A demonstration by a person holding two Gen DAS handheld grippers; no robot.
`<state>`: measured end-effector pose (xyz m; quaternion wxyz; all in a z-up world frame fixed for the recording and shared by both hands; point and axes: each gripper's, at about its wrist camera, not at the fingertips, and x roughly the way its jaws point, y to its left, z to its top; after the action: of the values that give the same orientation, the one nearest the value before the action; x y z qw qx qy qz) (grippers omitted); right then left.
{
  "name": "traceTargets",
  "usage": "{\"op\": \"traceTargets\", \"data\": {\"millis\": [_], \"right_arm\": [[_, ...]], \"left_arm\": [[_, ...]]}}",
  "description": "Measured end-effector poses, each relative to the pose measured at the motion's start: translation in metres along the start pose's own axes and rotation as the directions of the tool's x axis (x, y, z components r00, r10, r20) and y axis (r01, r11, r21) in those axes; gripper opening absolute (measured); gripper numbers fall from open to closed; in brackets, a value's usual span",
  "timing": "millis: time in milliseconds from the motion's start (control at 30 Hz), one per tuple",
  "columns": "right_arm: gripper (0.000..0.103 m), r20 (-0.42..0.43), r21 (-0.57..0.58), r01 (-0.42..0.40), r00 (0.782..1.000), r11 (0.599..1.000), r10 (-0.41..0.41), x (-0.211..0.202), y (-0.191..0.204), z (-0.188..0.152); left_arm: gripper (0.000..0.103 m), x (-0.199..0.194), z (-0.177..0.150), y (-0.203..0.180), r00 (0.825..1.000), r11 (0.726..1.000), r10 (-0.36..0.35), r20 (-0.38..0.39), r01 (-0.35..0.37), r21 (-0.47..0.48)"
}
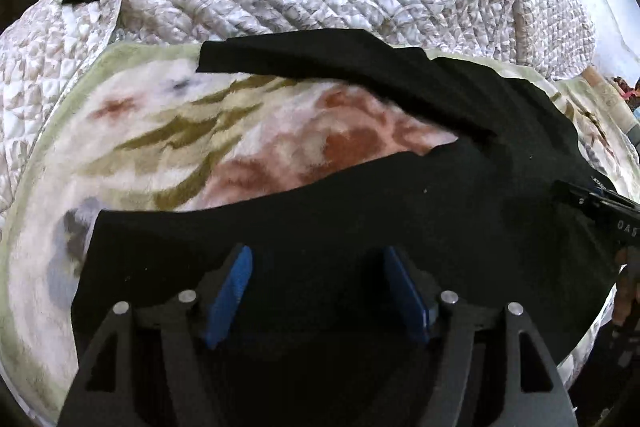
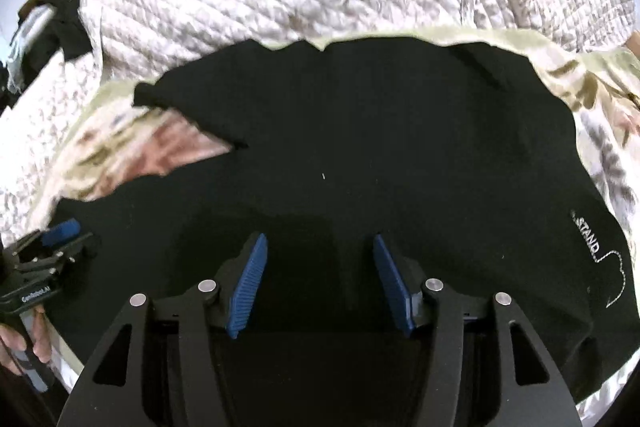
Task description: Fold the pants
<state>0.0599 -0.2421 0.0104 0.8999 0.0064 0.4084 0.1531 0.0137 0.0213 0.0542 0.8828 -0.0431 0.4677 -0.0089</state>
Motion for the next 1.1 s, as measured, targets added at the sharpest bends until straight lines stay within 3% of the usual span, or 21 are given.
{"op": "traceTargets", "data": {"millis": [200,300,500,700,900,1100], "right_arm": [[0.056,-0.015,0.0,-0.018,1.0,1.0,0.018,0.002,0.001,0.002],[0.062,-0.008,0.005,-0.021,1.0,1.0,0.021,0.0,-0.001,0.008],[0.064,-0.006,-0.032,-0.005,1.0,0.999,0.005,-0.001,-0.007,0.025],[0.064,0.003,-0.059,-0.05,0.999,0.997,0.05,-0.003,-0.016,0.055],[0.064,0.037,-0.12,-0.031,0.999,0.992,0.036,-0.008,-0.015,0.079],[0.064,0.102,-0.13,-0.031,0.994,0.991,0.045,-0.019,-0.015,0.088]], "left_arm": [[0.071,0.0,0.011,-0.006,1.0,1.0,0.005,0.002,-0.005,0.017],[0.071,0.001,0.019,-0.01,1.0,0.999,0.005,0.007,-0.005,0.038],[0.071,0.008,0.05,-0.022,1.0,0.997,-0.019,0.008,0.018,0.075],[0.071,0.002,0.097,-0.038,0.995,0.993,-0.056,0.086,0.047,0.105],[0.071,-0.006,0.13,-0.055,0.98,0.99,-0.11,0.163,0.094,0.101],[0.071,0.023,0.145,-0.069,0.971,0.981,-0.168,0.167,0.149,0.123]]}}
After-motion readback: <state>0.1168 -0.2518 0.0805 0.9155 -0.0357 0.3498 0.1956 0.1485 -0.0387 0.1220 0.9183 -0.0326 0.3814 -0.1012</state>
